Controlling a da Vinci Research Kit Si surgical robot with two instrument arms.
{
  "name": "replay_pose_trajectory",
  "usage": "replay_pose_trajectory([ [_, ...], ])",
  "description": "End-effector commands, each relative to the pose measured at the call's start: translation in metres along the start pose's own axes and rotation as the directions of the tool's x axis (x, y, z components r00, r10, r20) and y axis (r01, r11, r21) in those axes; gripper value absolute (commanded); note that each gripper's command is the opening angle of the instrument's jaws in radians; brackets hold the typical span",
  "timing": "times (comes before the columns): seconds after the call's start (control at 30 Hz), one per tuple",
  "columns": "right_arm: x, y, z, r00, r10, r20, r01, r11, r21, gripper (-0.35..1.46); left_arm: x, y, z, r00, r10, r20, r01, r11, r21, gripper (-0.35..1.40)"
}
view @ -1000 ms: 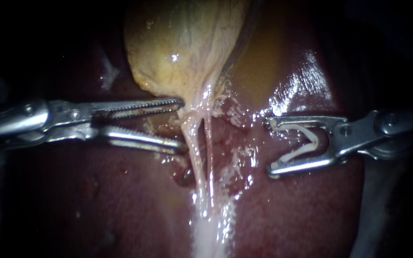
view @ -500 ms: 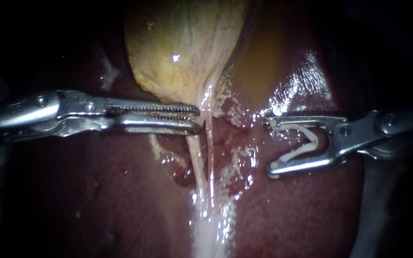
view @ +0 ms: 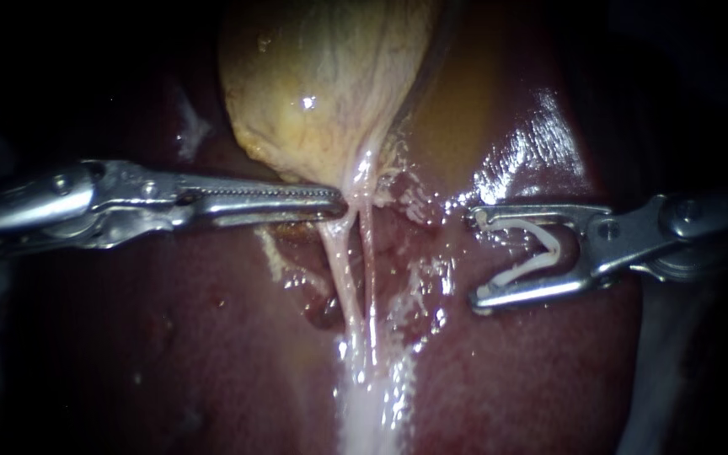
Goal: Grabbing gallbladder
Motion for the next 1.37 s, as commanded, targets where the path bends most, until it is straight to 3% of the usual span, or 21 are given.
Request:
replay_pose_trajectory([
  [0.03, 0.0, 0.0, 0.0, 1.0, 0.0, 0.0, 0.0, 1.0, 0.0, 0.5, 0.0001, 0.0001, -0.0002, 1.0, -0.001, 0.0, 0.001, 1.0, 0.0, -0.35],
  [0.37, 0.0, 0.0, 0.0, 1.0, 0.0, 0.0, 0.0, 1.0, 0.0, 0.5, 0.0029, 0.0006, -0.0039, 0.9999, -0.015, 0.005, 0.015, 1.0, -0.007, -0.35],
  [0.57, 0.0, 0.0, 0.0, 1.0, 0.0, 0.0, 0.0, 1.0, 0.0, 0.5, 0.0041, 0.001, -0.0054, 0.9997, -0.022, -0.012, 0.022, 1.0, -0.008, -0.35],
  [1.37, 0.0, 0.0, 0.0, 1.0, 0.0, 0.0, 0.0, 1.0, 0.0, 0.49, 0.0048, 0.0014, -0.0063, 0.9994, -0.027, -0.021, 0.027, 1.0, -0.005, -0.35],
])
